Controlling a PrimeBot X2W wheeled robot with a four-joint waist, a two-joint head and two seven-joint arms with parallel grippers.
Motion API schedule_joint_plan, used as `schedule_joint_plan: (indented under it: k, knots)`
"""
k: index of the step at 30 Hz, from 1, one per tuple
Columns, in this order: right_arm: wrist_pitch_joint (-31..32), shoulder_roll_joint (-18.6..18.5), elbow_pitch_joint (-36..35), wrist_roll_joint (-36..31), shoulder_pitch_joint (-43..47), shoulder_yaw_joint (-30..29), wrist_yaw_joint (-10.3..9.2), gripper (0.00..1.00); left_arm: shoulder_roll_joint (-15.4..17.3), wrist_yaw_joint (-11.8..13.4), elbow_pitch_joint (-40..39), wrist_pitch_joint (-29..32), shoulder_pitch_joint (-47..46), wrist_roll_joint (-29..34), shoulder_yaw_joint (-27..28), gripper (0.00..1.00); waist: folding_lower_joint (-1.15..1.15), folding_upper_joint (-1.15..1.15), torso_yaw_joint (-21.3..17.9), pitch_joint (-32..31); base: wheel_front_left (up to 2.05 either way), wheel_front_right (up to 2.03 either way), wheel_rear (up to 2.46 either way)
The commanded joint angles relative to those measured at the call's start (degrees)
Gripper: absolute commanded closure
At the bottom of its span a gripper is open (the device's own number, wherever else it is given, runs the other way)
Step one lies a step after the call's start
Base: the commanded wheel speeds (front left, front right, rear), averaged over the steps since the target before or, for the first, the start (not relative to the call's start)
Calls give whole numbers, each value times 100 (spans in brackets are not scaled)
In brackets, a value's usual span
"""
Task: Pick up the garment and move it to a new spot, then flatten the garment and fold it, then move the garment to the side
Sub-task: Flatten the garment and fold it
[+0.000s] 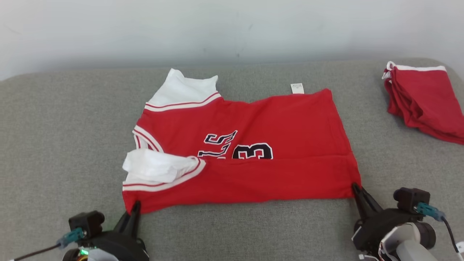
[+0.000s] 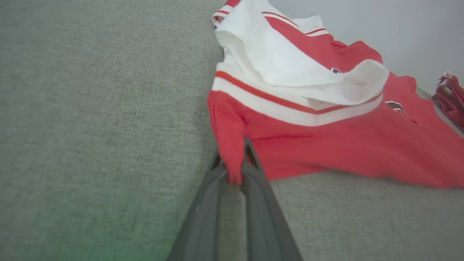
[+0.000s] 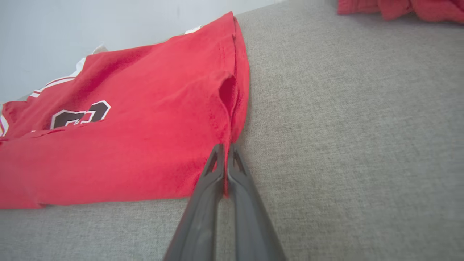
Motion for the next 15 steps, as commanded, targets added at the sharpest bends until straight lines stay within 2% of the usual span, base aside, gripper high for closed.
schedule_joint_plan:
  k: [1,8,15]
  knots:
    - [-70,-75,-25,46,124,-8,-16,100,-6,-19,-17,-16,185,26,48,100,0,0,31,-173,0,0,0]
    - [-175,-317,-462,212,756,-172,-16,100,37,-25,-584,-16,902,145,321,100,0,0,90,-543,0,0,0]
    - [80,-392,-1225,365,1801,-464,-16,100,-40,67,-1153,-16,1716,319,561,100,0,0,162,-665,0,0,0]
